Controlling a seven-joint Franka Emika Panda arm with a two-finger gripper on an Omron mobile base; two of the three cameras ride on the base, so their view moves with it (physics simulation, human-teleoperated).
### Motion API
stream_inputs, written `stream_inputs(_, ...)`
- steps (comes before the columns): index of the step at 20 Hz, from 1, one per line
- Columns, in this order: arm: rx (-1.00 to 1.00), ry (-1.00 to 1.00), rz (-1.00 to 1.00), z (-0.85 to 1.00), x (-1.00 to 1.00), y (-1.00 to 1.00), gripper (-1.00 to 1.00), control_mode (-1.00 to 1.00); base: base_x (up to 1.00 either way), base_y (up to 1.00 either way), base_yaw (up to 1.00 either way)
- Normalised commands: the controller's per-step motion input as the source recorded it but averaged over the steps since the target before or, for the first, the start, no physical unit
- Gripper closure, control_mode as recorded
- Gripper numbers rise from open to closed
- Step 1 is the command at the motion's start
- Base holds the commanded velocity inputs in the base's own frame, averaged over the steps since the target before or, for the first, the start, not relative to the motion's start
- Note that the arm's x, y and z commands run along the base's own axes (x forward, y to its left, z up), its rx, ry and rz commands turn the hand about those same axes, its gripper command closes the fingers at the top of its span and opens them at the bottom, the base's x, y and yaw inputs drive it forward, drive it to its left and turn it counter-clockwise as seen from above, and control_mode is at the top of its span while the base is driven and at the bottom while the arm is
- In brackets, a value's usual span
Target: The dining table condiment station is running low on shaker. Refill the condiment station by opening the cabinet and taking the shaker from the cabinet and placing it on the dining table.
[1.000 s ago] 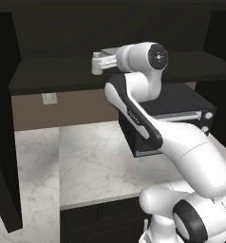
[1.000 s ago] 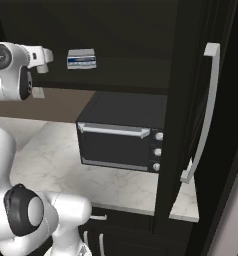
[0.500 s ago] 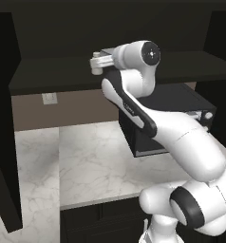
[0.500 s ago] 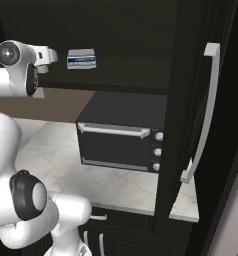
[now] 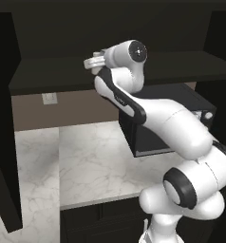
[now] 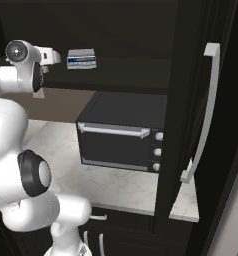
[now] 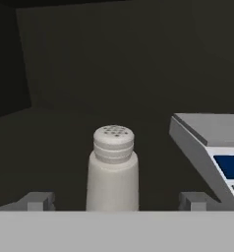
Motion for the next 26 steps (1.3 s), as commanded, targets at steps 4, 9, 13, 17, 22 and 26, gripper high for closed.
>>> stream_inputs(4,0.0,0.06,0.0,-0.1,0.42,0.14,-1.0,-1.0,0.0,0.0,0.0)
stream_inputs(9,0.0,0.07,0.0,-0.12,0.35,0.16,-1.0,-1.0,0.0,0.0,0.0)
stream_inputs(13,0.0,0.07,0.0,-0.16,0.24,0.22,1.0,-1.0,0.0,0.0,0.0)
stream_inputs(17,0.0,0.04,0.0,-0.14,0.03,0.04,1.0,-1.0,0.0,0.0,0.0)
stream_inputs(22,0.0,0.04,0.0,-0.06,0.0,0.02,1.0,-1.0,0.0,0.0,0.0)
stream_inputs(26,0.0,0.0,0.0,0.0,0.0,0.01,1.0,-1.0,0.0,0.0,0.0)
